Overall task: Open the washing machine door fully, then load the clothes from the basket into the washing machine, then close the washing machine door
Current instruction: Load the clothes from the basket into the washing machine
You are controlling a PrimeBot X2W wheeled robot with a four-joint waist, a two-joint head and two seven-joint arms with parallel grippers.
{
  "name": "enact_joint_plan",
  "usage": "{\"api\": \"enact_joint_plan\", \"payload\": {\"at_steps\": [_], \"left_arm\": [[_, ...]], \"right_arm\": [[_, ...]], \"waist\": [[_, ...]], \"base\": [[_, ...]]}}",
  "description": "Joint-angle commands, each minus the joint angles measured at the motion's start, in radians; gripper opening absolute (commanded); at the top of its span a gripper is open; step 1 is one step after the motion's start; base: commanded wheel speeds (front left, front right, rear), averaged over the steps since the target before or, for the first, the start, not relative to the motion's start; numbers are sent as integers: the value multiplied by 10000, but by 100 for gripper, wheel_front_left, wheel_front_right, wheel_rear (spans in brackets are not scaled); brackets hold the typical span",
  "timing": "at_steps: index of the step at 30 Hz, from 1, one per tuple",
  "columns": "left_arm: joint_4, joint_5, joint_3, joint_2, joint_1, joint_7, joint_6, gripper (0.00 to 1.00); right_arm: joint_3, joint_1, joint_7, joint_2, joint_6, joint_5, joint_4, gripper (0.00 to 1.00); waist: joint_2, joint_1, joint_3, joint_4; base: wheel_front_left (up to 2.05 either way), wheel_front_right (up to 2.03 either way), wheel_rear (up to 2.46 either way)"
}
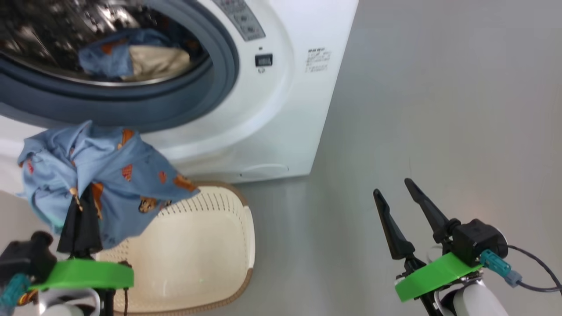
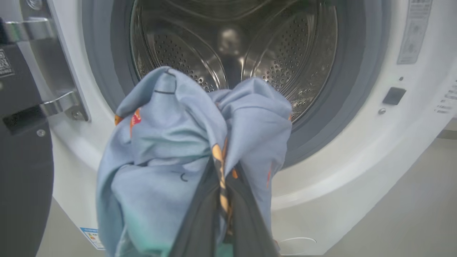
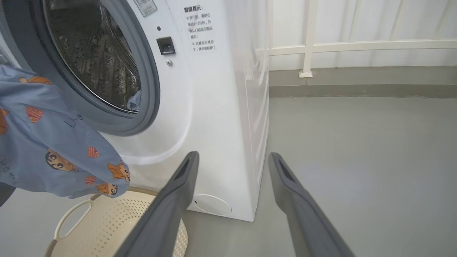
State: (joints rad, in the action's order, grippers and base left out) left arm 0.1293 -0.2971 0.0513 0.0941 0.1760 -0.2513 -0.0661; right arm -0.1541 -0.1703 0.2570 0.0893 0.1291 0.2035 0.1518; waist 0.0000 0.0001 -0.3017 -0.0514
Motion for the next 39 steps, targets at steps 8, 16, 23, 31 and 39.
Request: {"api": "enact_joint_plan", "payload": {"at_steps": [8, 16, 23, 31, 39], "left_arm": [[-1681, 826, 770, -115, -1147, -104, 105, 0], [-2383, 1053, 952, -342, -2376, -105, 217, 0], [-2608, 1014, 931, -418, -2868, -105, 409, 0], [-2464, 821, 860, -435, -2711, -105, 425, 0], [-2076, 715, 790, -436, -2205, -105, 356, 0]], "right_arm": [[-240, 487, 48, 39, 16, 115, -356, 100], [-166, 830, 48, 41, 16, 22, -617, 100], [-42, 997, 48, 114, 16, 7, -757, 100], [-21, 963, 48, 80, 16, 20, -760, 100], [-84, 809, 48, 12, 16, 29, -742, 100]], "waist": [[0, -1, 1420, 3], [0, -1, 2006, -91], [0, -1, 2047, -163], [0, -1, 1753, -167], [0, -1, 1323, -205]], "base": [[0, 0, 0], [0, 0, 0], [0, 0, 0], [0, 0, 0], [0, 0, 0]]}}
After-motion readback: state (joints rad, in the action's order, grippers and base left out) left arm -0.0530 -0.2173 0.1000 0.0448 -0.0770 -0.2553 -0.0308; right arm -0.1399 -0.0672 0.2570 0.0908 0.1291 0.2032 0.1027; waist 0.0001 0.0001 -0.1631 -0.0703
